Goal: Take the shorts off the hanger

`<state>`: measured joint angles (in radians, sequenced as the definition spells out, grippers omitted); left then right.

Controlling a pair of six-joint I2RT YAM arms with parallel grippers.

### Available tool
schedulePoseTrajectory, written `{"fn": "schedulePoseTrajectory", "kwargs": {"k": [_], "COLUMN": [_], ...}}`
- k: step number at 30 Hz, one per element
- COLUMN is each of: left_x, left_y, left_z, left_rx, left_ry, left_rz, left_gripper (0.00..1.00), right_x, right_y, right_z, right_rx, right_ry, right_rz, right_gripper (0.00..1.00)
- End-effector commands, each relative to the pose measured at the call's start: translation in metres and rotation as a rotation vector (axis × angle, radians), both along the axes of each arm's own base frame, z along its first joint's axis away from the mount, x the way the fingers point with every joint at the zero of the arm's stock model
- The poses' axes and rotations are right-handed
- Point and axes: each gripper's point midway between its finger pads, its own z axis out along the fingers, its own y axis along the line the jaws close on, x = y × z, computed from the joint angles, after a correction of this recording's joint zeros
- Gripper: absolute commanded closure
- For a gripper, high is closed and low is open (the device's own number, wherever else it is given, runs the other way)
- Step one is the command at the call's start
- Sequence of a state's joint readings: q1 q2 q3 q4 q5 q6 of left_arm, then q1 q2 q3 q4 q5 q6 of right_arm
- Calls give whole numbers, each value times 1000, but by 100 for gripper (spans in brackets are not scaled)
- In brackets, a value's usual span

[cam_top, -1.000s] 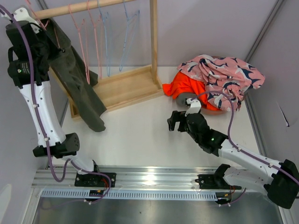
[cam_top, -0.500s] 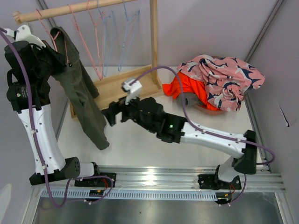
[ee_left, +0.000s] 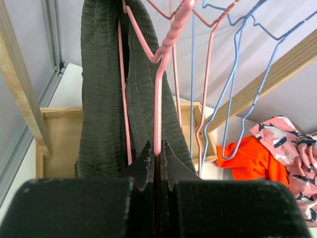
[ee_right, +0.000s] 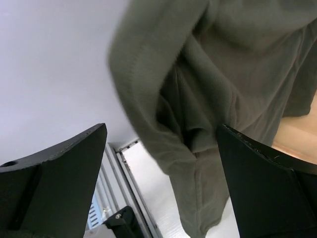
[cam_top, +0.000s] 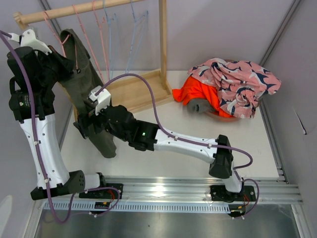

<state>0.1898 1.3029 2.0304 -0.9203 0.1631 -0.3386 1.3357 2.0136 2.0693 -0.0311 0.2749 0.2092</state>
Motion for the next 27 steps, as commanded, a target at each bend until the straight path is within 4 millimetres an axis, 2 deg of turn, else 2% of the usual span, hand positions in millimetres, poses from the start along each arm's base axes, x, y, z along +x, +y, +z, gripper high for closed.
{"fn": "schedulePoseTrajectory", "kwargs": {"k": [1,3,4,6,7,9,10,11,12,13,14,15,16,17,18,19,20,21,22,26,27], "left_x": [-15,-19,-21,-27,-30,-33,-33,-34,-34,-34,-35,-33,-33,-32,-32,-30,-31,-31,-31,-31,-33], "left_y": [-15,-18,-19,-21,-22,-21,-21,-20,-20,-20,-19,-18,-17,-15,-14,-12,-8,-7,-7,-4,1], "left_z": [45,47,47,50,52,53,53,55,56,58,61,60,62,61,63,61,62,62,63,65,73], "left_rx": [1,0,0,2,4,11,15,17,19,21,26,27,33,36,41,46,52,54,56,69,84], "left_ry": [-171,-178,-178,-187,-193,-199,-198,-202,-205,-208,-216,-211,-216,-213,-217,-211,-213,-213,-215,-220,-237], "left_rz": [-59,-70,-71,-78,-78,-74,-73,-70,-68,-70,-64,-60,-56,-45,-39,-31,-12,-6,-6,8,33], "left_gripper": [100,100,100,100,100,100,100,100,100,100,100,100,100,100,100,100,100,100,100,100,100], "right_x": [8,20,24,34,38,37,33,30,20,12,4,-5,-29,-38,-49,-72,-77,-86,-98,-114,-115], "right_y": [10,16,17,17,14,11,4,-1,-3,-18,-24,-32,-42,-50,-60,-64,-77,-88,-92,-106,-108], "right_z": [11,-4,-7,-12,-12,-22,-12,-15,-40,-29,-37,-76,-70,-81,-116,-125,-126,-148,-154,-169,-172], "right_rx": [69,66,63,63,56,36,49,45,-1,18,13,-52,-35,-39,-108,-123,-116,-159,-167,-183,-193], "right_ry": [-4,0,-4,-17,-29,-34,-42,-40,-23,-16,-1,18,25,54,71,77,94,101,114,148,136], "right_rz": [-28,-67,-83,-113,-134,-139,-139,-142,-135,-146,-145,-144,-118,-136,-139,-118,-160,-170,-163,-171,-181], "right_gripper": [1,3,7,23,47,77,85,90,100,100,100,100,100,100,100,100,100,100,100,100,100]}}
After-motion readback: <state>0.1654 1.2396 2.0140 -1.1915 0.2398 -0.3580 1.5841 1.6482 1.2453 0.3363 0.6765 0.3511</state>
